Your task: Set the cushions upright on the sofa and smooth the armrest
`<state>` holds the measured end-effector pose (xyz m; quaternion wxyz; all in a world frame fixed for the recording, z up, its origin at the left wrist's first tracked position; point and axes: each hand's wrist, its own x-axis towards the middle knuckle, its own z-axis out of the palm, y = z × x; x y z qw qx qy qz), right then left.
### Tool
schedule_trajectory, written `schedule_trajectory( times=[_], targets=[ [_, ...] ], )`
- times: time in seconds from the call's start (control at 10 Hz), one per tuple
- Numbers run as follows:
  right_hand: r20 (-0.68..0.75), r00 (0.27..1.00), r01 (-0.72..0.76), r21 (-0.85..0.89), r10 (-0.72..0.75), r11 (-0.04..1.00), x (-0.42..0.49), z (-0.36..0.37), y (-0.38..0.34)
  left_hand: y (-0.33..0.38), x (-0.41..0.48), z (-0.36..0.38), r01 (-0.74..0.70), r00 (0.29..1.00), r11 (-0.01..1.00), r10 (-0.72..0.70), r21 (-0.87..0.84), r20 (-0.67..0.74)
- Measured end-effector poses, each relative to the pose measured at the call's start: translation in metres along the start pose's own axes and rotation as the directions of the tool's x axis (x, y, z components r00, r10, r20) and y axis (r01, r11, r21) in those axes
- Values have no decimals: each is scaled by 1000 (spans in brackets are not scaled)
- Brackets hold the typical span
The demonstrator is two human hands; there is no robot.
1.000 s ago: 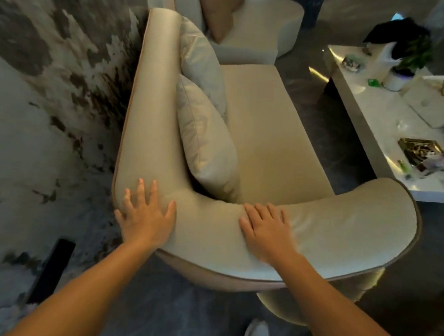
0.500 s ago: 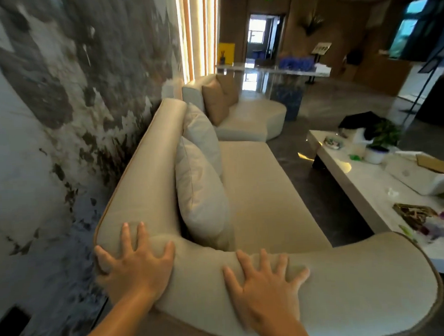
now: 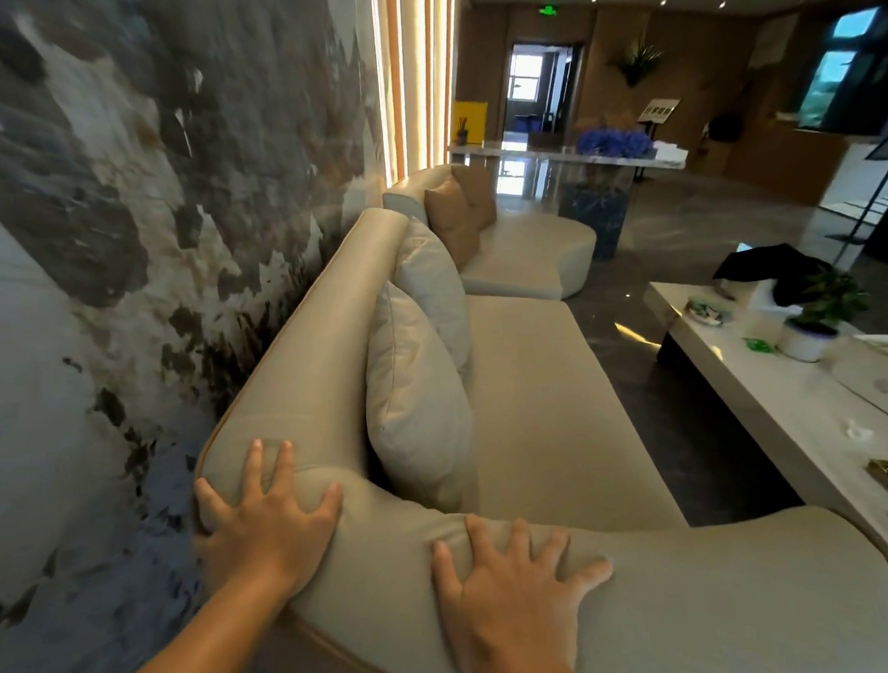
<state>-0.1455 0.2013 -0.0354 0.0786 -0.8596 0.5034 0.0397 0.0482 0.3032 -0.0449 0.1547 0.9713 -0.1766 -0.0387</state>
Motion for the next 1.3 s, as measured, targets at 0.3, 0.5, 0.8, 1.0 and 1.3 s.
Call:
schedule_trajectory(
  times=[0.3, 0.5, 0.8, 1.0, 1.3],
  targets=[
    [-3, 998, -67, 28, 67, 997, 87, 0, -87, -1, 130, -3, -62, 998, 998, 62, -11, -1],
    [23, 995, -103, 19, 102, 995, 127, -2, -125, -2, 187, -3, -81, 997, 997, 81, 1, -4],
    [38, 994, -107, 26, 106, 994, 146, -4, -145, 0, 210, -7, -76, 997, 996, 76, 35, 0],
    [92, 992, -92, 20, 90, 996, 142, -6, -144, 5, 205, -14, -89, 993, 986, 76, 140, 90],
    [608, 777, 33, 220, -163, 975, 117, -126, -96, 70, 125, -140, -304, 720, 925, 66, 229, 691]
  ],
)
